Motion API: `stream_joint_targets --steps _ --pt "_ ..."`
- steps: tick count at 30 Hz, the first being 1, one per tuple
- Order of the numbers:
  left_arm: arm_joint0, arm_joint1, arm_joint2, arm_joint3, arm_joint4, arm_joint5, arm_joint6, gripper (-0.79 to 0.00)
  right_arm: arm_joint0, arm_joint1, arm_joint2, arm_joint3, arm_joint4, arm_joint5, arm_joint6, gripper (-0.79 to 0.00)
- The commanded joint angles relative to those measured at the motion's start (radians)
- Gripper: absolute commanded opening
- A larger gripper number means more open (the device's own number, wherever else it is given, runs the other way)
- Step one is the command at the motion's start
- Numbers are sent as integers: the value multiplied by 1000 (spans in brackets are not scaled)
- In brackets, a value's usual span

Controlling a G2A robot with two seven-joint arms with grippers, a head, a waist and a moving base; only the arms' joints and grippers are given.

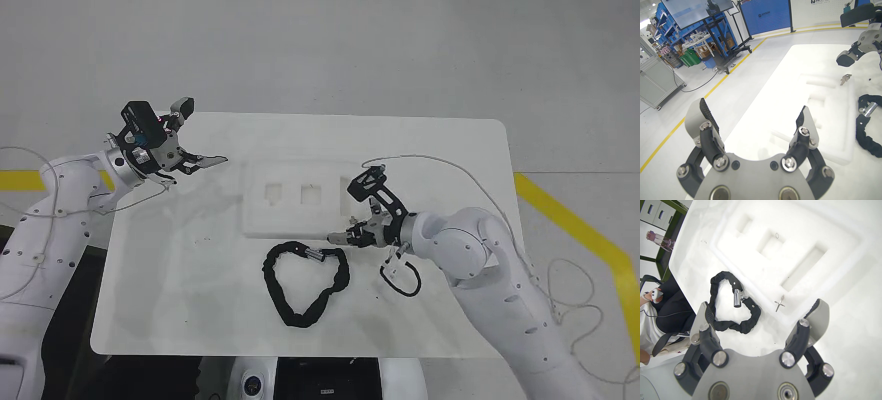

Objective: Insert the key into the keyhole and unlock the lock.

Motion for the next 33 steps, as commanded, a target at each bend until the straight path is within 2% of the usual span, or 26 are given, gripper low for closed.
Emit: stream_joint_targets --steps 1,11,13,14,15,17,19,25,30,33 --pt "0 0 0 0 0 0 0 0 11 -1 -7 8 9 2 2 0" --pt "0 0 0 0 0 0 0 0 41 -4 -29 53 35 16 9 0" --pt "0 0 0 0 0 0 0 0 42 -3 -24 54 39 27 7 -142" --pt "0 0 0 0 0 0 0 0 42 -2 -19 57 41 30 7 -268" --pt "0 0 0 0 0 0 0 0 42 -1 -17 58 44 28 8 -336" --pt "0 0 0 0 0 0 0 0 39 1 -13 61 49 27 16 -326" --pt "0 0 0 0 0 0 0 0 36 3 -12 63 53 25 25 -413" --pt "0 0 0 0 0 0 0 0 36 7 -12 73 53 20 40 -437" --pt "0 0 0 0 0 0 0 0 37 10 -13 78 40 20 43 -526" --pt "0 0 0 0 0 0 0 0 38 12 -15 81 25 28 41 -523"
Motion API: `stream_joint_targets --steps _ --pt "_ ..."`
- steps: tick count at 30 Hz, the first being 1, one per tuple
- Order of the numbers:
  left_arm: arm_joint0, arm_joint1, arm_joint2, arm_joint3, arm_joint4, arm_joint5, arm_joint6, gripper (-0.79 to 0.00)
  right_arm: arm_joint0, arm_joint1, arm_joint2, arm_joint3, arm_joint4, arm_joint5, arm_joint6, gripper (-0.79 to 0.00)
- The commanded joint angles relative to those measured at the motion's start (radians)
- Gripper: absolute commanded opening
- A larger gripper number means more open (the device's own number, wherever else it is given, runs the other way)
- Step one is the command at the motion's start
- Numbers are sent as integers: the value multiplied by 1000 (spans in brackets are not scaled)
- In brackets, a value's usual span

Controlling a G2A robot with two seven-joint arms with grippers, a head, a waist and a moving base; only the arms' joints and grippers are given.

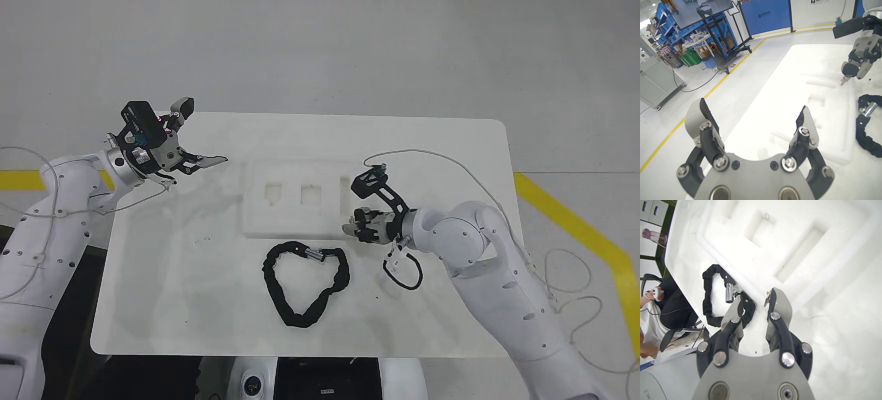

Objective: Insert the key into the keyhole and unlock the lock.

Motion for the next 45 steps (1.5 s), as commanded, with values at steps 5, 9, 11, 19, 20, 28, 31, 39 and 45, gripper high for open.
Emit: stream_joint_targets --steps 5,9,11,19,20,28,31,39,45 --pt "0 0 0 0 0 0 0 0 2 1 -12 4 -25 6 -12 -511" --pt "0 0 0 0 0 0 0 0 5 1 -20 14 -47 10 -31 -551" --pt "0 0 0 0 0 0 0 0 6 1 -22 20 -55 12 -39 -576" --pt "0 0 0 0 0 0 0 0 7 3 -29 24 -67 8 -48 -637" --pt "0 0 0 0 0 0 0 0 7 3 -31 24 -71 9 -52 -646" --pt "0 0 0 0 0 0 0 0 5 3 -36 29 -97 15 -82 -785" --pt "0 0 0 0 0 0 0 0 3 3 -36 28 -103 16 -93 -785" --pt "0 0 0 0 0 0 0 0 3 4 -33 24 -110 20 -103 -785" --pt "0 0 0 0 0 0 0 0 7 9 -17 -16 -135 21 -93 -785"
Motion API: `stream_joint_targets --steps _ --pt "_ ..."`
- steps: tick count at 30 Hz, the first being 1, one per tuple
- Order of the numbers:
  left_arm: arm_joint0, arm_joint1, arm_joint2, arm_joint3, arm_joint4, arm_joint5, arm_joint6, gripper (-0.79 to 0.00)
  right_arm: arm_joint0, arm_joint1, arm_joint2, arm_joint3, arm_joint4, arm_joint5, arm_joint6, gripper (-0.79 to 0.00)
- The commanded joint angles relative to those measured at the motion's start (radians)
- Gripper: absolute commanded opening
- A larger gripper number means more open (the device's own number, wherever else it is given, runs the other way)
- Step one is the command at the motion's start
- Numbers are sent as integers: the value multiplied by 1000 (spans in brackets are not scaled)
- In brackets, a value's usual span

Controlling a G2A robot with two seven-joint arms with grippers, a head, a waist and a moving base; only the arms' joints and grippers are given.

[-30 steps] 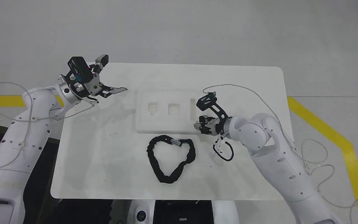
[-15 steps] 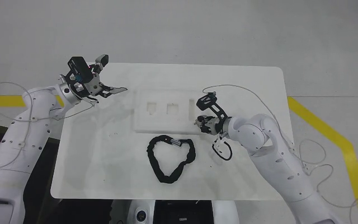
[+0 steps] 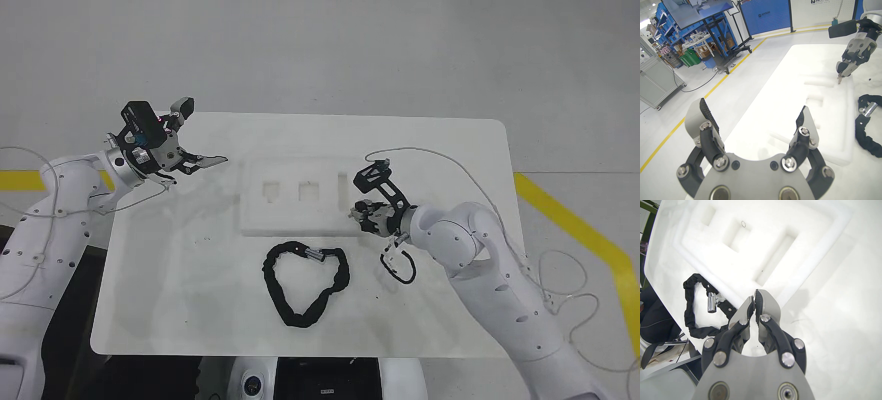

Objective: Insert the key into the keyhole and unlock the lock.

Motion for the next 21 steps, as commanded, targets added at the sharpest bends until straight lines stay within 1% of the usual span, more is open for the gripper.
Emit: stream_joint_targets --steps 1,10,13,16,18,21 --pt "0 0 0 0 0 0 0 0 2 2 6 -18 -13 -1 9 -785" --pt "0 0 0 0 0 0 0 0 2 12 15 -61 -143 22 65 -785" --pt "0 0 0 0 0 0 0 0 -3 12 29 -73 -110 23 47 -785" --pt "0 0 0 0 0 0 0 0 -10 11 51 -96 -26 0 21 -785" --pt "0 0 0 0 0 0 0 0 -17 12 66 -107 40 -40 6 -785" --pt "0 0 0 0 0 0 0 0 -29 17 95 -111 122 -116 14 -785"
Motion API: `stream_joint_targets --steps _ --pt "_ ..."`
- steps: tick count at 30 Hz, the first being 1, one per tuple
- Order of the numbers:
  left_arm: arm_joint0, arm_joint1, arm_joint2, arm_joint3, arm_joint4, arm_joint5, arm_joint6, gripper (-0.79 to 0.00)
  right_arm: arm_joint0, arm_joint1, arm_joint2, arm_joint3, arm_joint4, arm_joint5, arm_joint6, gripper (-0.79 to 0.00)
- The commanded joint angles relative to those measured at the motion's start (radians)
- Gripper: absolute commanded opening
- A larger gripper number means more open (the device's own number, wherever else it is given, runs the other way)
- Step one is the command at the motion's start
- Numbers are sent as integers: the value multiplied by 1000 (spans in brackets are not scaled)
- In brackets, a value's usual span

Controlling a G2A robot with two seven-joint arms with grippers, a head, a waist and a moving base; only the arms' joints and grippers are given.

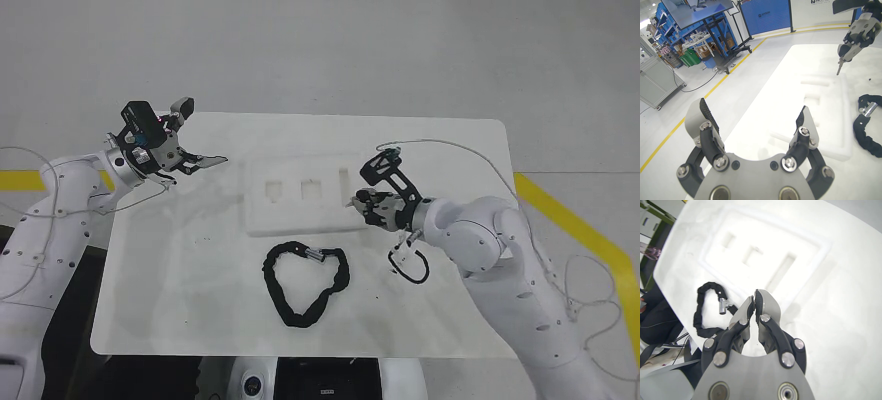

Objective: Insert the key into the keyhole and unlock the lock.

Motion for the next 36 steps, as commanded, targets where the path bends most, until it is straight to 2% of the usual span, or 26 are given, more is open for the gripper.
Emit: stream_joint_targets --steps 1,3,10,20,29,33,36 --pt "0 0 0 0 0 0 0 0 -6 5 21 0 33 -43 17 -785" --pt "0 0 0 0 0 0 0 0 -26 7 48 0 142 -79 -11 -785" --pt "0 0 0 0 0 0 0 0 -58 24 146 -20 295 -175 -14 -785" --pt "0 0 0 0 0 0 0 0 -142 49 275 -51 326 -210 -54 -785" --pt "3 0 1 -3 -1 3 -3 0 -150 50 280 -53 334 -211 -71 -785" --pt "43 -4 16 -73 -4 -11 -48 0 -150 50 280 -53 334 -211 -71 -785" --pt "68 -4 37 -133 19 -72 -70 0 -150 50 280 -53 334 -211 -71 -785"
